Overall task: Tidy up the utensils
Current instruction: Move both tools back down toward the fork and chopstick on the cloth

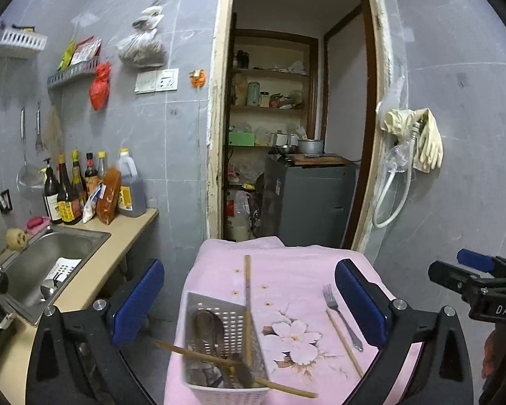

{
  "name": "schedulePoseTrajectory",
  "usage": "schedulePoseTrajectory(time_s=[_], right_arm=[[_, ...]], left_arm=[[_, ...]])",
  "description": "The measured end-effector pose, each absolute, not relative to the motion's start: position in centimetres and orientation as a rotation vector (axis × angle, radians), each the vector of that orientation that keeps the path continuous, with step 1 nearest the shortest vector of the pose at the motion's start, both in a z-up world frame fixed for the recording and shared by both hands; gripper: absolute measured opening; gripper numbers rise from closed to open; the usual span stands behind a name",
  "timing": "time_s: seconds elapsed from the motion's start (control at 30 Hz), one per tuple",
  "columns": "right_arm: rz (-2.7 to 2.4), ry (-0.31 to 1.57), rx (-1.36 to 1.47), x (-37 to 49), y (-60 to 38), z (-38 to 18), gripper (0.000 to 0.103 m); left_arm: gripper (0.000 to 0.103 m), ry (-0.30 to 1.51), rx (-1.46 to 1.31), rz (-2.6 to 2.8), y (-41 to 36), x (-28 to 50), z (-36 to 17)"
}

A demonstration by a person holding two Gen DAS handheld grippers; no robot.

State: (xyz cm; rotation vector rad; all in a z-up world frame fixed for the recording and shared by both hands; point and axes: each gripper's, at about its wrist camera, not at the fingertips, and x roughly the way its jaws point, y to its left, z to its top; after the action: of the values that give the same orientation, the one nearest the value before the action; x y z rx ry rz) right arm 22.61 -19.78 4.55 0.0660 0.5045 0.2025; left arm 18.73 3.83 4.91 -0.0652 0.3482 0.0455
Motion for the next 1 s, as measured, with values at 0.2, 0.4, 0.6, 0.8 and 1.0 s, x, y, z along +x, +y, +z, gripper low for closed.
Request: schedulePoseTrajectory(time_s=[0.2, 0.4, 0.6, 0.8, 1.0], right_arm=[[0.155, 0.438, 0.051, 21.6, -23.0, 5.0, 0.097], [0.134, 0.392, 0.002, 21.2, -25.3, 5.2, 0.098], [0.134, 0.384, -0.007, 21.0, -27.3, 4.7, 0.098], [0.137, 0.393, -0.041, 21.6, -29.4, 3.2, 0.098], [0.159, 0.414, -0.102, 23.0, -30.9, 1.2, 0.098]], left_arm=[[0.102, 0.336, -0.047, 0.035, 0.7, 18.6, 5.3], [0.102, 0.322, -0.03, 0.025, -2.4, 18.6, 5.2], [0.102, 0.338, -0.021, 0.007, -5.3, 19.3, 4.4], [0.102, 0.381, -0.025, 0.004, -7.4, 20.7, 2.8], [0.102, 0.428, -0.023, 0.013, -9.3, 22.1, 1.0]])
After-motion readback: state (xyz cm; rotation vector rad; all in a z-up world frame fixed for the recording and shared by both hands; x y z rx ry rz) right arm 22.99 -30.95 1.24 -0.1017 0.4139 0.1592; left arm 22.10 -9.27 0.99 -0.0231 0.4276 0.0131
